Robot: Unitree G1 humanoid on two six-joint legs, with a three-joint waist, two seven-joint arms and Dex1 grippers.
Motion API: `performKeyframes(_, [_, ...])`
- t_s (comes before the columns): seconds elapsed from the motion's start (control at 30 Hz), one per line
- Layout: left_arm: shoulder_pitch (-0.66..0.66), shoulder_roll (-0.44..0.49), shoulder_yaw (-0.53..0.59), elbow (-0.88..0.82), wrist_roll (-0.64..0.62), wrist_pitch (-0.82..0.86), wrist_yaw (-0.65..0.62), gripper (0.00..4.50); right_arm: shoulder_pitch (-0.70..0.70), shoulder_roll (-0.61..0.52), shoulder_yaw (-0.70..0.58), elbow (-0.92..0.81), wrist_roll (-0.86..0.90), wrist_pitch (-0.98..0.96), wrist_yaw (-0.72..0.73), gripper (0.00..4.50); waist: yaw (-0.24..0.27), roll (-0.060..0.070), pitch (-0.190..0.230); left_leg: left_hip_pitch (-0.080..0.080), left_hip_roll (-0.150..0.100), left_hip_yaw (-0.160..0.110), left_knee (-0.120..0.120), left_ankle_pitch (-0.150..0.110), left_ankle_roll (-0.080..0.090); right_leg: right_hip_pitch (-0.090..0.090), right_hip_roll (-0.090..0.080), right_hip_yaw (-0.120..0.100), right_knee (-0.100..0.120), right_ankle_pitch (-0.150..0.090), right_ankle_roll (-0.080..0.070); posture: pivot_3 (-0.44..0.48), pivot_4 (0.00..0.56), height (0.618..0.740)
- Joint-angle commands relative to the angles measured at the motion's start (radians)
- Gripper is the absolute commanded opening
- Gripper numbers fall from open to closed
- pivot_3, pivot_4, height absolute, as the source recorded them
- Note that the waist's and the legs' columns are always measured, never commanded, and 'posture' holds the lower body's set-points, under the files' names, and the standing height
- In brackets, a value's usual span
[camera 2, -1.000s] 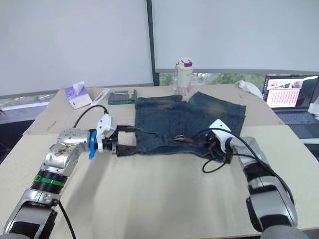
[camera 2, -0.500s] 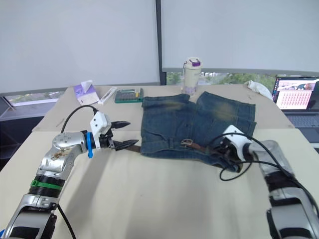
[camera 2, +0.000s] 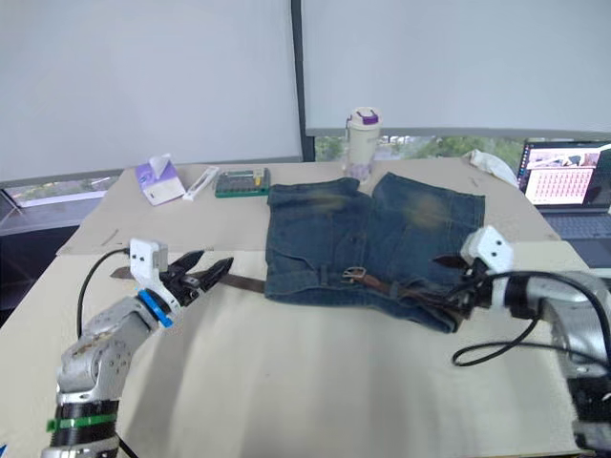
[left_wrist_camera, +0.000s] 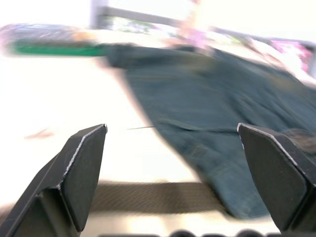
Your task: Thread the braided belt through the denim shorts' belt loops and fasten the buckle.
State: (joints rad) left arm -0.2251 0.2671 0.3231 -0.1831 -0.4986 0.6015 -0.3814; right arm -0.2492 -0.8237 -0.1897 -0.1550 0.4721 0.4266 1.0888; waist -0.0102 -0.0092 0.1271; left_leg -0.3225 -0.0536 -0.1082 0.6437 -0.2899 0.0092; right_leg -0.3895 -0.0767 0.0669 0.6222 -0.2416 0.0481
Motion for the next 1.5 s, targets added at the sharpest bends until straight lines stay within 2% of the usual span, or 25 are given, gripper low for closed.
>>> performKeyframes(0.03, [0.000, -0.073, 0.097, -0.040, -0.060, 0.087, 0.196, 4.50, 0.012, 0.053, -0.019, -0.226, 0.123, 0.090, -0.092, 4.44, 0.005, 0.000, 0.000, 0.000, -0.001, 0.000, 0.000, 0.000, -0.001, 0.000, 0.000, 0.000, 0.000, 0.000, 0.000, 0.000, 0.150, 0.740])
performKeyframes(0.1, [-0.017, -0.122, 0.171, -0.006, -0.090, 0.121, 0.310, 4.50, 0.007, 0.077, 0.009, -0.291, 0.130, 0.118, -0.135, 4.44, 0.010, -0.001, 0.001, 0.000, -0.001, 0.000, 0.001, 0.001, -0.002, 0.000, -0.001, 0.000, -0.001, 0.001, 0.001, 0.000, 0.150, 0.740])
performKeyframes(0.37, [-0.096, -0.204, 0.227, 0.037, -0.216, 0.255, 0.463, 4.50, -0.037, 0.075, 0.027, -0.292, 0.119, 0.129, -0.181, 4.44, 0.028, -0.004, 0.001, -0.003, -0.002, -0.001, 0.000, 0.003, -0.006, 0.001, 0.000, -0.004, -0.009, 0.005, 0.002, 0.000, 0.150, 0.740])
performKeyframes(0.47, [-0.138, -0.211, 0.238, 0.096, -0.233, 0.259, 0.486, 4.50, -0.058, 0.075, 0.038, -0.291, 0.116, 0.127, -0.186, 4.44, 0.023, -0.004, 0.001, -0.003, -0.002, -0.001, 0.000, 0.003, -0.006, 0.001, 0.000, -0.004, -0.010, 0.005, 0.002, 0.000, 0.150, 0.740])
performKeyframes(0.63, [-0.241, -0.209, 0.213, 0.228, -0.252, 0.252, 0.454, 4.50, -0.083, 0.101, 0.065, -0.299, 0.118, 0.124, -0.216, 4.44, 0.022, -0.004, 0.001, -0.002, -0.002, -0.001, -0.001, 0.004, -0.007, 0.001, 0.001, -0.004, -0.010, 0.006, 0.001, 0.000, 0.150, 0.740])
performKeyframes(0.97, [-0.384, -0.175, 0.312, 0.497, -0.218, 0.008, 0.518, 4.50, -0.068, 0.123, 0.079, -0.302, 0.110, 0.109, -0.249, 4.44, 0.020, -0.004, 0.001, -0.002, -0.002, -0.001, -0.001, 0.004, -0.008, 0.001, 0.001, -0.005, -0.011, 0.006, 0.001, 0.000, 0.150, 0.740])
performKeyframes(1.1, [-0.429, -0.103, 0.353, 0.616, -0.206, -0.111, 0.508, 4.50, -0.063, 0.141, 0.082, -0.310, 0.117, 0.113, -0.265, 4.44, 0.008, -0.004, 0.001, -0.001, -0.001, -0.001, -0.002, 0.004, -0.008, 0.000, 0.002, -0.005, -0.010, 0.006, 0.001, 0.000, 0.150, 0.740])
performKeyframes(1.3, [-0.478, -0.053, 0.341, 0.770, -0.194, -0.173, 0.475, 4.50, -0.068, 0.151, 0.090, -0.311, 0.118, 0.115, -0.270, 4.44, 0.011, -0.004, 0.001, -0.002, -0.002, -0.002, -0.003, 0.005, -0.010, 0.000, 0.001, -0.005, -0.010, 0.006, 0.001, 0.000, 0.150, 0.740])
performKeyframes(1.5, [-0.493, -0.039, 0.323, 0.829, -0.173, -0.226, 0.455, 2.68, -0.062, 0.162, 0.085, -0.321, 0.130, 0.128, -0.286, 4.50, 0.019, -0.004, 0.001, -0.002, -0.002, -0.002, -0.003, 0.005, -0.010, 0.000, 0.001, -0.005, -0.010, 0.006, 0.001, 0.000, 0.150, 0.740])
